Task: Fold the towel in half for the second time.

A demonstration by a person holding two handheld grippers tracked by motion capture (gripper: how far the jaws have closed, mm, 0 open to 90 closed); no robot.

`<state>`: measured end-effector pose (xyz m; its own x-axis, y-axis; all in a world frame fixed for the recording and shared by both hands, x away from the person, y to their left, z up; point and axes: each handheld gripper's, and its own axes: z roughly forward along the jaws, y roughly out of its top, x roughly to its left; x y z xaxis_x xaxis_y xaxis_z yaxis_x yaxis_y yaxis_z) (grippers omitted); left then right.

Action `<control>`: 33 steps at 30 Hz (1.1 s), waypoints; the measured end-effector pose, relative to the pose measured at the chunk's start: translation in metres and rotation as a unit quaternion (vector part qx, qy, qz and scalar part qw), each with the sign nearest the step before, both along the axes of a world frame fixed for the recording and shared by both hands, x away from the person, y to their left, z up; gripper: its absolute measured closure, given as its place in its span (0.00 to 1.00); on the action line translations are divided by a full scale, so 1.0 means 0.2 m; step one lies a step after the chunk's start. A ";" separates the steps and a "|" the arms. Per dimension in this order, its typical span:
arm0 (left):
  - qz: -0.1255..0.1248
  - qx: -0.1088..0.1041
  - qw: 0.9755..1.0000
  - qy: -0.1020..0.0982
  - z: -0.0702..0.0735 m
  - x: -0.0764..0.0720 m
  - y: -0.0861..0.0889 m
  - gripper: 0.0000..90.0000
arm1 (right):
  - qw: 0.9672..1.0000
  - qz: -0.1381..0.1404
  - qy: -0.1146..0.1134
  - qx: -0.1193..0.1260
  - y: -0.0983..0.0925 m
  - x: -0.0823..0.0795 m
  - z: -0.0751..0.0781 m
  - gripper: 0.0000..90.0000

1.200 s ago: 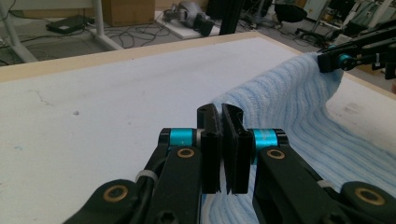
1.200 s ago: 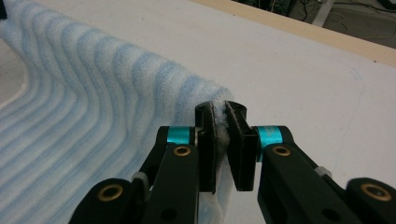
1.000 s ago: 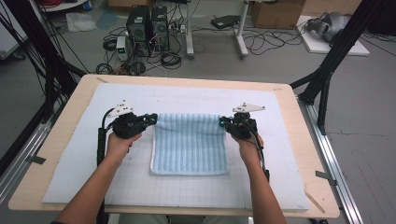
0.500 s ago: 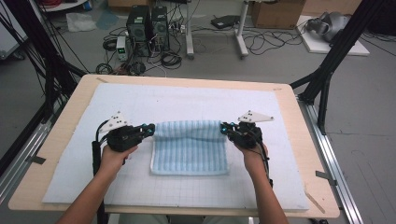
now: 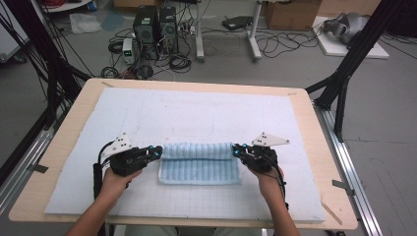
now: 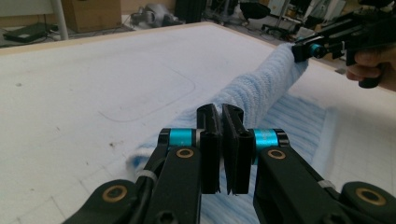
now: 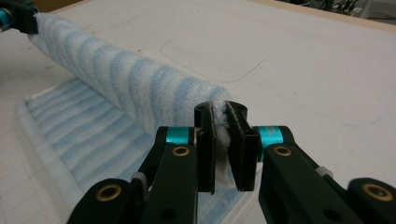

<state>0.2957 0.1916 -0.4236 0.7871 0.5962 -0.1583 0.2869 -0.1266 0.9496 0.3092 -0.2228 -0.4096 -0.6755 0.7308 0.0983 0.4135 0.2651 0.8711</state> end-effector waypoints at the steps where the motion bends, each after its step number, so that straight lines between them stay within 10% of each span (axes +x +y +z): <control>1: -0.002 -0.001 1.000 0.000 -0.01 -0.01 0.00 0.95 | 1.000 0.000 0.000 -0.002 0.00 -0.01 -0.01 0.92; 22: -0.017 0.032 0.999 0.033 -0.11 -0.11 0.01 0.86 | 0.999 0.024 0.002 -0.026 -0.03 -0.20 -0.09 0.88; 27: 0.014 0.007 0.999 0.029 -0.08 -0.11 0.04 0.62 | 1.000 0.027 0.013 -0.001 -0.07 -0.22 -0.08 0.67; 33: 0.031 0.002 0.999 0.031 -0.08 -0.09 0.03 0.60 | 0.999 0.030 -0.012 0.033 -0.09 -0.25 -0.03 0.64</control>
